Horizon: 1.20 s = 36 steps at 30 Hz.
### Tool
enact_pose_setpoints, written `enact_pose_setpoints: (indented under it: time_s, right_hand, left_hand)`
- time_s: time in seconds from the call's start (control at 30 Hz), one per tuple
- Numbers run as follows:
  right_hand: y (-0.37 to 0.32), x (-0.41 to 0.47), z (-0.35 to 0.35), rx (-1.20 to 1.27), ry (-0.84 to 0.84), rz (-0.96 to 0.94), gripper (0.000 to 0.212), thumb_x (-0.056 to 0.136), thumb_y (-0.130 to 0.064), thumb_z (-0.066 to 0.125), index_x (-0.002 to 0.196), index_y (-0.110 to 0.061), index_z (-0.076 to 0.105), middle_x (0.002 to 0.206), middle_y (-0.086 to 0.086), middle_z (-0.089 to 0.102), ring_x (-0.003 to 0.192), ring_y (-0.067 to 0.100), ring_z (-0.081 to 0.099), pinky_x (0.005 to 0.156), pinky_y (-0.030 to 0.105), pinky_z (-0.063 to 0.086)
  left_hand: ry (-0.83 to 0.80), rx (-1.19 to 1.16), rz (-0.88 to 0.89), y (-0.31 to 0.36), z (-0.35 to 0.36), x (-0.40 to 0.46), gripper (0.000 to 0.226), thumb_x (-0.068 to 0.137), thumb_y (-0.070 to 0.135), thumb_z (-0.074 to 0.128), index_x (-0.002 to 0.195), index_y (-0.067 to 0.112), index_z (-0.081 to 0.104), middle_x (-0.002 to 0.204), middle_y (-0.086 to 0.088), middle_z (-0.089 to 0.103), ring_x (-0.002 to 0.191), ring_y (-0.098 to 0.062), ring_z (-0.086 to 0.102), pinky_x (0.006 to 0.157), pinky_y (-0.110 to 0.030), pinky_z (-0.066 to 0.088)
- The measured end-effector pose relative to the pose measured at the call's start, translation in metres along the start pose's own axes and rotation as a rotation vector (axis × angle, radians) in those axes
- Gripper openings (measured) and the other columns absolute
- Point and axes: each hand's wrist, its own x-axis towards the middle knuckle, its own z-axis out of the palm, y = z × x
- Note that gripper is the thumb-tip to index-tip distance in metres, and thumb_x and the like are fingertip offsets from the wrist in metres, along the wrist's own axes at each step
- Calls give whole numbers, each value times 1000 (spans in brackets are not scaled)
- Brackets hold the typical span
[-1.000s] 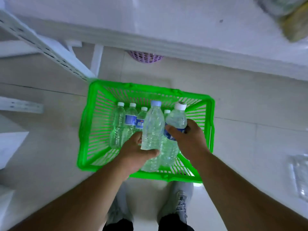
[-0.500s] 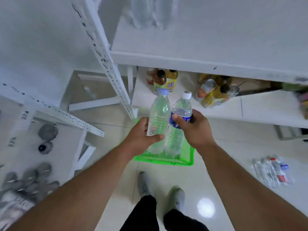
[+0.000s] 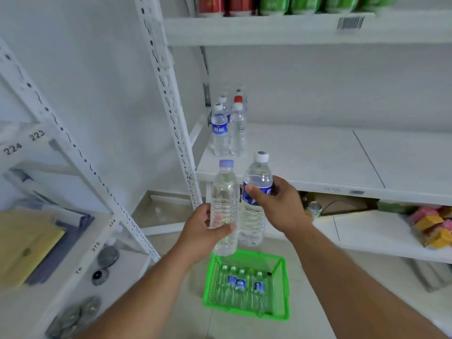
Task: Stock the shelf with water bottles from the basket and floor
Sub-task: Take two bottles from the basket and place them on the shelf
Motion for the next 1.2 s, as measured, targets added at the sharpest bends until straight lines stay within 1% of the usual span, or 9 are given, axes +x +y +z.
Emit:
enact_pose_setpoints:
  time_s: [0.1,0.23,0.33,0.5,0.63,0.73,0.87,1.07,1.2]
  right_hand:
    - [-19,-10,-10,0,4,-30,26,83,-45,74,103,-29,73,90,-14,76,82,1,70,79,32,57]
    - [-37,-20,-13,-26,14,-43,30,81,-51,72,102,-30,72,90,-10,76,84,9,72,83,42,59]
    - [-48,-26,-8,-24,17,-60,29,81,-50,72,101,-30,73,91,-10,76,84,11,73,84,44,59]
    - [-65,-34,9,-66,61,-67,37,79,-59,69,104,-32,71,91,-11,76,83,10,72,81,43,60]
    - [-78,-37,24,-81,78,-98,29,81,-54,71,97,-29,73,87,-8,76,81,11,72,81,41,60]
    - [-86,-39,34,-90,89,-100,30,81,-53,70,98,-29,72,87,-8,76,81,11,72,81,41,60]
    - [-95,-35,39,-113,104,-110,28,85,-51,70,102,-29,72,88,-9,75,81,9,71,78,35,59]
    - [-93,-9,37,-118,82,-119,22,87,-46,71,100,-28,72,87,-9,75,80,7,71,76,31,58]
    - [-82,22,28,-111,58,-133,19,86,-45,71,96,-30,73,84,-11,76,79,7,72,77,33,59]
  left_hand:
    - [15,-11,33,13,-1,-15,50,70,25,84,115,29,63,107,5,74,98,-14,71,93,-46,54]
    - [10,-19,61,24,-8,-30,44,75,16,83,114,26,65,104,6,75,97,-12,72,94,-44,55]
    - [11,-26,84,31,-15,-38,42,77,16,82,114,25,66,102,8,76,94,-9,72,91,-38,56]
    - [0,-20,109,32,-36,-42,41,77,19,83,112,28,65,102,11,75,94,-5,71,89,-34,56]
    - [-10,-40,123,29,-56,-40,41,76,15,82,111,26,65,101,9,76,92,-7,72,88,-35,57]
    - [5,-46,123,26,-69,-38,43,74,16,83,111,26,64,99,9,76,90,-7,72,86,-34,58]
    - [30,-33,135,28,-80,-33,42,74,13,83,108,26,64,95,10,75,85,-2,72,82,-27,57]
    - [43,-41,132,31,-76,-5,40,73,18,84,107,29,64,97,11,75,90,-5,71,83,-28,56]
    - [53,-41,132,32,-60,23,42,75,13,83,110,25,64,99,9,75,91,-5,71,85,-28,56]
